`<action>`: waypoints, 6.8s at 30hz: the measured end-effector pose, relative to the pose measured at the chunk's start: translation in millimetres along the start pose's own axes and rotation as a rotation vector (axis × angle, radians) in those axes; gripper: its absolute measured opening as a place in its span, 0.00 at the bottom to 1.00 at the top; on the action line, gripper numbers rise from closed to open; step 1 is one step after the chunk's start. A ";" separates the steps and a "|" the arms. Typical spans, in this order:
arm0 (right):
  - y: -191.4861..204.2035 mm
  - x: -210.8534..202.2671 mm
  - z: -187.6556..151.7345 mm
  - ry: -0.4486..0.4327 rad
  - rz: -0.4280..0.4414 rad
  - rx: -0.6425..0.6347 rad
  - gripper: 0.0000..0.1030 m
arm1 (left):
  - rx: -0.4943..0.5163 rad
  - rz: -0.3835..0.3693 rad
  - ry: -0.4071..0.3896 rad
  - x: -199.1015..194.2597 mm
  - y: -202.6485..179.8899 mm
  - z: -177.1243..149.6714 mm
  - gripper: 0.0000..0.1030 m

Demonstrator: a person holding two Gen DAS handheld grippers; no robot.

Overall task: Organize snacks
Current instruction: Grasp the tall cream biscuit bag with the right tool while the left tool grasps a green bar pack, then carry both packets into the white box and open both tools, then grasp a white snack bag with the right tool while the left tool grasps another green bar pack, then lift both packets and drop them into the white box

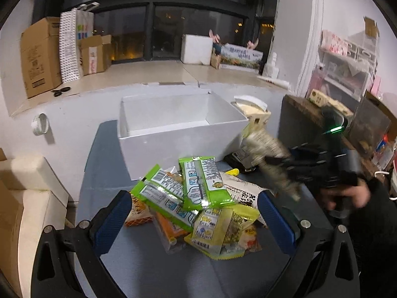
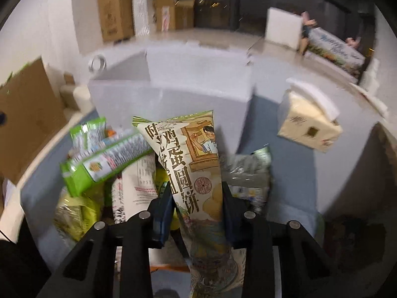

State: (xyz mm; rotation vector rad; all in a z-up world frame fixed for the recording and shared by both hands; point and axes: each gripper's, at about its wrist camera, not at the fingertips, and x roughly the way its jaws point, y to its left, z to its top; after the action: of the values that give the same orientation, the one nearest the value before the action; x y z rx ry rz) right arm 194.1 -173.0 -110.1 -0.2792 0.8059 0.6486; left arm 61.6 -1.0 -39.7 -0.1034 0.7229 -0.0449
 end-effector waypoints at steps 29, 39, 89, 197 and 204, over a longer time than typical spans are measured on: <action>0.1 -127.0 -47.0 -0.268 0.015 0.219 0.36 | 0.030 0.007 0.099 70.5 -15.3 24.8 0.65; 15.7 -111.4 -2.6 -0.292 0.078 0.220 0.36 | -0.019 0.093 -0.096 1.8 32.4 69.8 0.65; -35.7 -7.6 155.1 -0.222 0.110 0.277 1.00 | 0.015 0.111 0.001 54.1 74.3 118.4 1.00; -26.6 13.3 172.5 -0.165 0.050 0.311 0.36 | -0.062 0.142 0.075 139.3 69.3 191.0 0.73; -51.8 73.8 191.0 -0.066 0.003 0.371 0.94 | -0.086 0.102 0.281 202.8 80.1 183.2 0.96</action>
State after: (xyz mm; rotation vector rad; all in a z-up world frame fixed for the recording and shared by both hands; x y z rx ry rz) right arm 375.2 -92.4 -37.5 0.0807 0.8459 0.4959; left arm 335.3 77.4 -45.5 -0.1438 1.0098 0.0710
